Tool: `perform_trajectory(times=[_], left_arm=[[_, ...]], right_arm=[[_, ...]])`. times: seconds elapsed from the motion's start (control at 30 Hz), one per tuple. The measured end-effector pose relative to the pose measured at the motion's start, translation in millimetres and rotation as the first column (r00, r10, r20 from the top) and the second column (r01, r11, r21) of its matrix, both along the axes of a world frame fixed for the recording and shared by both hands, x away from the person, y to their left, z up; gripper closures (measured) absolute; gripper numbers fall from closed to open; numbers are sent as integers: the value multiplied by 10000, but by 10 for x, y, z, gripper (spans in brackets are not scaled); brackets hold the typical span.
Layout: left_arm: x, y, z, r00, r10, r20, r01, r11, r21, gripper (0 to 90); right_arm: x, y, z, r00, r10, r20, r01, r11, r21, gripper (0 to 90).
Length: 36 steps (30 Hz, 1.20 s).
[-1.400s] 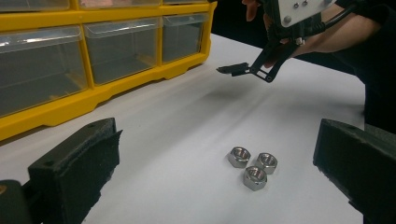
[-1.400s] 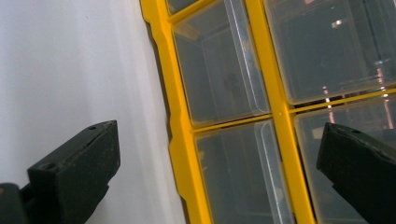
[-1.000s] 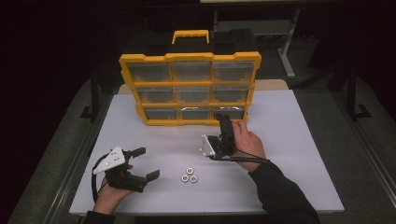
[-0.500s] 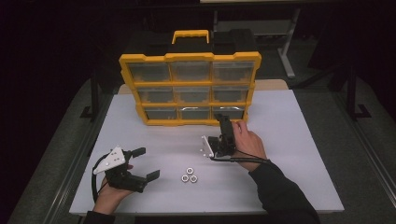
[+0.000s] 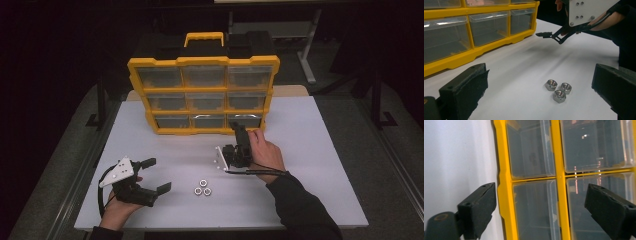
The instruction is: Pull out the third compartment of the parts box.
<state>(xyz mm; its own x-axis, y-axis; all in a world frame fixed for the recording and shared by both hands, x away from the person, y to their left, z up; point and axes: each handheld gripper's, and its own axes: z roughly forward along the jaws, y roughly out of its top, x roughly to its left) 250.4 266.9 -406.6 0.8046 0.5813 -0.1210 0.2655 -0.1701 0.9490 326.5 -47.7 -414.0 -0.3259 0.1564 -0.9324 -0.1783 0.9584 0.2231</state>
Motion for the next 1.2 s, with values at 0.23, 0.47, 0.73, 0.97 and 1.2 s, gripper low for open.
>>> perform_trajectory(times=[0.23, 0.47, 0.73, 0.97, 1.2], left_arm=[[2, 1, -2, 10000, 0, -7, 0, 10000, -3, 0], [2, 0, -2, 10000, -9, -8, 9, 10000, -37, 0], [0, 2, -3, 10000, 14, -38, -14, 10000, -76, 0], [1, 4, -3, 10000, 29, -14, -29, 9999, -104, 0], [2, 3, -5, 10000, 33, -26, -34, 9999, -117, 0]], right_arm=[[-2, -1, 68, 9982, -93, 591, 109, 9996, -267, 143], [12, -15, 150, 9958, -318, 855, 347, 9989, -322, 166], [27, -28, 224, 9915, -601, 1153, 639, 9975, -299, 205], [37, -41, 295, 9889, -703, 1311, 761, 9963, -397, 237], [50, -45, 366, 9846, -930, 1479, 994, 9944, -364, 274]])
